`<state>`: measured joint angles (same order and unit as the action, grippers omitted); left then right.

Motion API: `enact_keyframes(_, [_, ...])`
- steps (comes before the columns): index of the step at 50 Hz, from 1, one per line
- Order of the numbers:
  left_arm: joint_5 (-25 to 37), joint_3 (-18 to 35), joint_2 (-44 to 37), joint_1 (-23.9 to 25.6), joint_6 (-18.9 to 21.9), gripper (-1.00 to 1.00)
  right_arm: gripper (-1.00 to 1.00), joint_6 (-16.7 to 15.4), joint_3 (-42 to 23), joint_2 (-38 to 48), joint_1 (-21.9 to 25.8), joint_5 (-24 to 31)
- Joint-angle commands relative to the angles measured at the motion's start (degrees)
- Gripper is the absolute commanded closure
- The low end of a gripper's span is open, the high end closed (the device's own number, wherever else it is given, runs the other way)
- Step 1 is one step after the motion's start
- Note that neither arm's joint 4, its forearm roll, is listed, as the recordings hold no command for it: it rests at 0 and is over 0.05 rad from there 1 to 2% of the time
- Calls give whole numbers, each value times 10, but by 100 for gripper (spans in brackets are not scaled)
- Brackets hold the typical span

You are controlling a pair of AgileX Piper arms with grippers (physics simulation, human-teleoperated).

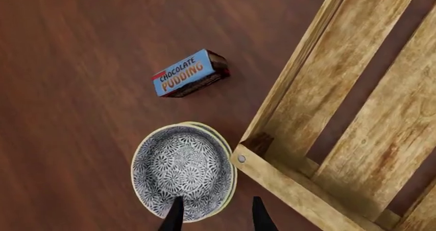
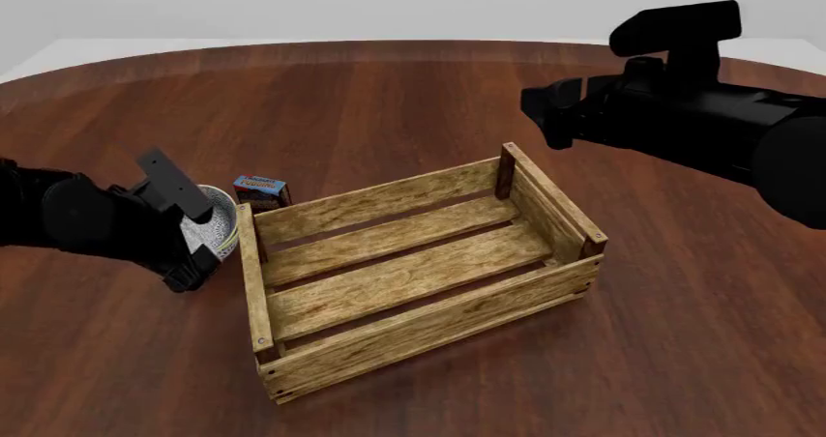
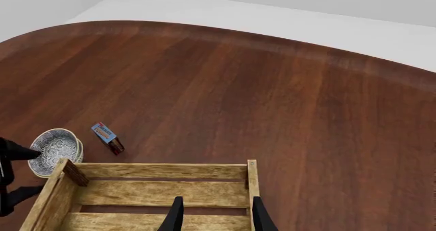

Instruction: Stack the right bowl on the left bowl and place them in the tray.

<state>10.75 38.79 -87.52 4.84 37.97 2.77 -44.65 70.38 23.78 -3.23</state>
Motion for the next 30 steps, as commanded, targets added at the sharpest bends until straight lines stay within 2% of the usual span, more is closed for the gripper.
enact_keyframes(1, [-29, -2, -39, 3, -27, -100, -100, 3, 2, -5, 8, 1])
enact_keyframes(30, [-65, -9, -97, -3, -21, -100, -100, 0, 2, 1, 7, -1])
